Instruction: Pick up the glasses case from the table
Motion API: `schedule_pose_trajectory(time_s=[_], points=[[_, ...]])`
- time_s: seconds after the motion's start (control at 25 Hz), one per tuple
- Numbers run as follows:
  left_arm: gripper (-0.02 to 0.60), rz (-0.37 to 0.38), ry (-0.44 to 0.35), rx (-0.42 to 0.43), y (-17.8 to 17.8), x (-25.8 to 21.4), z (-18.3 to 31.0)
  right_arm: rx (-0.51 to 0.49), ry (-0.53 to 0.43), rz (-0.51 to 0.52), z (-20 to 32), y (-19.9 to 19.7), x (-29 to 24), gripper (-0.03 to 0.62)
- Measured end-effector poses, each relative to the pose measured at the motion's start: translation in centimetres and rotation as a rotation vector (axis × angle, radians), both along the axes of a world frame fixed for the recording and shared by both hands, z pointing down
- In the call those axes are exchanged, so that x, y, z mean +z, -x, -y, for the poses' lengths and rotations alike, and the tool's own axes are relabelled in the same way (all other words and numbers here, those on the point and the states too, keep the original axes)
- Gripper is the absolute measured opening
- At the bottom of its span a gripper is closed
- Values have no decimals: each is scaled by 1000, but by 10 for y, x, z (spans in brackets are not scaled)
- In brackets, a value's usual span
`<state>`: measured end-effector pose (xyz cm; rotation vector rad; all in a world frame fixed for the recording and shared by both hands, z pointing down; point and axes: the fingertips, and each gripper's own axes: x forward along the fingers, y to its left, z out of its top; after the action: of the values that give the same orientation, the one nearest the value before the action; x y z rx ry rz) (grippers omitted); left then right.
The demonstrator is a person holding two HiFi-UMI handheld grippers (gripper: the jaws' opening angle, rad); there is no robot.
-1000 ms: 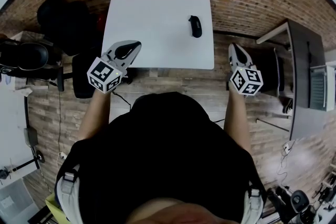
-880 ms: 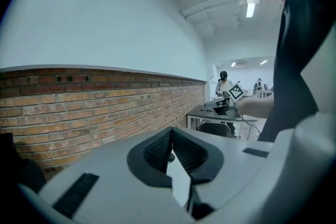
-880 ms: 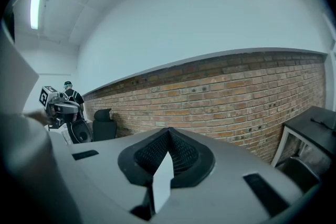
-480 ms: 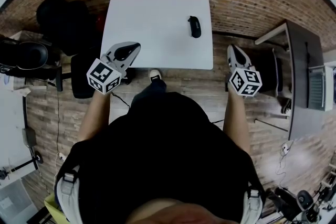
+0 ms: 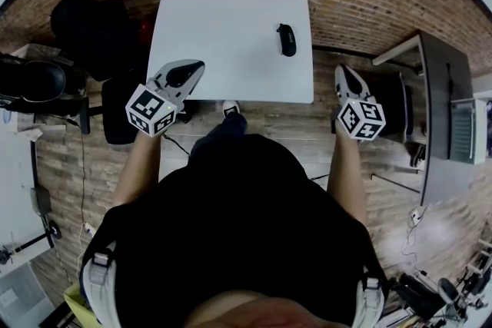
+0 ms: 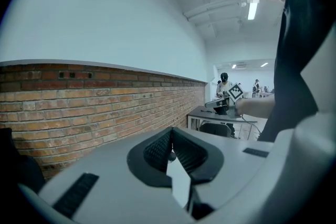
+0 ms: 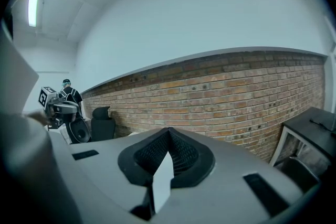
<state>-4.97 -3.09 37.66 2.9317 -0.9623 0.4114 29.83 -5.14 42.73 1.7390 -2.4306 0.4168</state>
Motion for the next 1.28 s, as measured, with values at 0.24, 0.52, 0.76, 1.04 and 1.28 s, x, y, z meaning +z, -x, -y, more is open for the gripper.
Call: schedule_pose_trajectory(time_s=[0.24,0.52,0.76,1.04,1.28], points=[[11,7,8,-4,9,4,13,-3,8,-1,16,6,2,14],[11,2,9,-7,13,3,36,-1,19,-8,36,10,6,14],[11,2,19,3,10,6,50,6,20,-14,52,10,8,14],[11,5,21,2,13,8,65,8,38,-14,66,12,13,14],[11,5,34,-3,19,14,79,-2,52,-8,82,19,20,14]])
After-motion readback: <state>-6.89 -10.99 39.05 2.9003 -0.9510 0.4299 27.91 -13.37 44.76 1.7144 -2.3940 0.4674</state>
